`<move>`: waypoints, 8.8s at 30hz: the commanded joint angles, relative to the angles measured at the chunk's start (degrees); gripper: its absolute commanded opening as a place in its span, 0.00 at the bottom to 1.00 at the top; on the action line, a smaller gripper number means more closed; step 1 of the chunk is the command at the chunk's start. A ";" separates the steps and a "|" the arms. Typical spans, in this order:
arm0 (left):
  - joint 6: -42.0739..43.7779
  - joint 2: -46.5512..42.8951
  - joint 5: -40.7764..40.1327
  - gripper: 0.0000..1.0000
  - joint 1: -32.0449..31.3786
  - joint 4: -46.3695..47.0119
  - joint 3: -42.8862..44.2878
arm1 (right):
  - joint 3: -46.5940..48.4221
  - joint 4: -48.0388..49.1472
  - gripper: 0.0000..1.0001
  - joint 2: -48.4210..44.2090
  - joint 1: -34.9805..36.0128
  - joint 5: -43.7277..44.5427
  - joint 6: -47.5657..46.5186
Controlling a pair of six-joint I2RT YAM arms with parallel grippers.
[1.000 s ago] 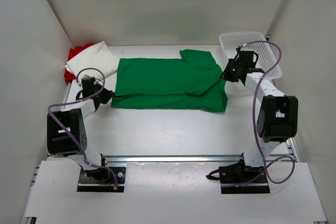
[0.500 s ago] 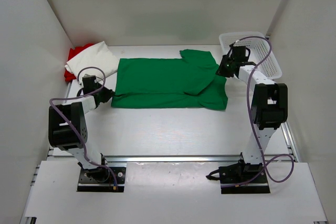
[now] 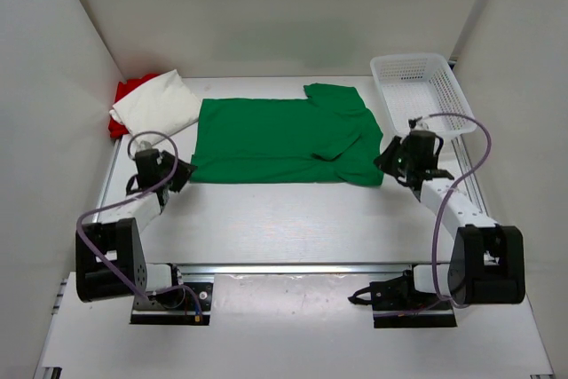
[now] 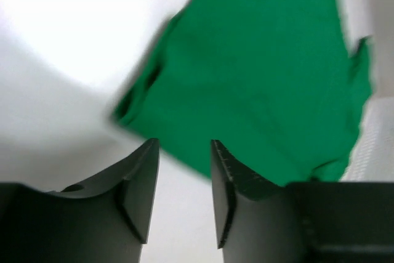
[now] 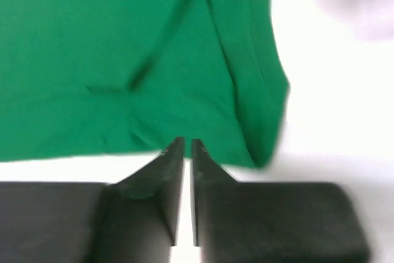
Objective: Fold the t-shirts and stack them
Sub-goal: Fold the flattened tshirt in 1/3 of the way, then grap the side of the flattened tshirt furthest away from the robot with both arms
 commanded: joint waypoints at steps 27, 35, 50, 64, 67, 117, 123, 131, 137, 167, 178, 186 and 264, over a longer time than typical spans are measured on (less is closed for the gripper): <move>-1.48 8.91 -0.55 0.00 -0.30 0.84 -0.55 | 5.12 10.30 0.00 15.56 -6.37 -6.66 -1.67; -1.30 9.80 -0.55 0.00 0.14 0.31 0.42 | 5.23 11.18 0.29 17.16 -8.84 -7.80 -0.98; -3.06 8.48 0.15 0.41 -2.05 1.36 -0.46 | -11.30 13.28 0.29 2.46 -8.40 -5.34 2.99; -1.04 12.87 -0.20 0.00 -1.97 0.23 3.32 | -7.26 16.55 0.01 14.34 -10.07 -7.01 5.96; -0.86 11.74 1.46 0.00 -0.49 -0.75 2.10 | -8.05 11.46 0.00 11.80 -9.89 -6.40 6.50; 6.35 -7.96 1.65 0.34 -40.11 4.08 -6.43 | -15.17 23.30 0.35 3.26 16.13 -3.75 14.67; 5.30 -7.60 3.14 0.34 -38.88 6.10 -8.54 | -13.50 24.44 0.35 7.04 15.59 -4.64 15.55; 4.68 -6.55 4.11 0.34 -39.32 7.43 -9.33 | -9.02 26.64 0.33 13.53 15.59 -7.00 16.08; 4.33 -7.16 3.93 0.33 -37.65 6.81 -8.19 | 2.02 28.14 0.32 22.66 11.91 -12.54 18.71; 0.81 -1.61 6.82 0.23 -26.77 5.94 -16.25 | -7.77 8.02 0.00 13.20 36.33 4.42 2.36; 1.95 -21.67 11.57 0.30 -26.22 -9.71 -24.28 | -8.33 -2.17 0.09 0.90 39.59 -0.32 4.49; 2.84 -17.54 8.77 0.34 -30.00 -4.64 -7.33 | 10.21 -3.67 0.06 6.56 17.02 -5.25 -5.18; 0.11 -8.92 10.52 0.33 -29.22 6.81 -5.91 | 17.61 7.49 0.34 28.40 15.85 -3.85 -2.81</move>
